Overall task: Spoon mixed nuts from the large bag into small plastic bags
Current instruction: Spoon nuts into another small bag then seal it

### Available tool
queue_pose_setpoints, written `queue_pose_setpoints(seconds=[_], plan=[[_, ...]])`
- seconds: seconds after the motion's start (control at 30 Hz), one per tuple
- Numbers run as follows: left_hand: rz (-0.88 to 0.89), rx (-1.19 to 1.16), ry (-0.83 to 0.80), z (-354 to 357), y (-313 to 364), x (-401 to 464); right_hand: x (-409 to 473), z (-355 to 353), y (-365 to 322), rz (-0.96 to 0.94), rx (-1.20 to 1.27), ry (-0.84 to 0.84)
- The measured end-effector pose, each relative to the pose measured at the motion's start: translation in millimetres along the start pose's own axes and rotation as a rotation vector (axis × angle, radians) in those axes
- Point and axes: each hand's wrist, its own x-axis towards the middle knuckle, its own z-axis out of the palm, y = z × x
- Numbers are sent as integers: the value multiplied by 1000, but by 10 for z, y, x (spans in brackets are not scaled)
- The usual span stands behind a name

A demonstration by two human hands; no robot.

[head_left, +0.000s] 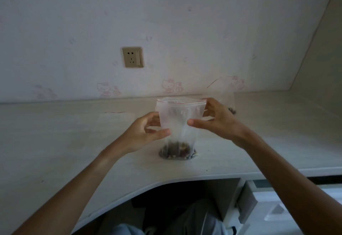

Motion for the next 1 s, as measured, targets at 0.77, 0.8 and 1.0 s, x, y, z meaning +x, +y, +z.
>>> queue_pose_setpoints(seconds=[0.77,0.8,1.0], plan=[[164,6,88,735,-296,354,-174,-309,441,221,534,424],[191,123,45,749,-368,349,-103,-462,478,201,527,487],[281,370,-58,764,-541,278,342,-852,910,258,454,566]])
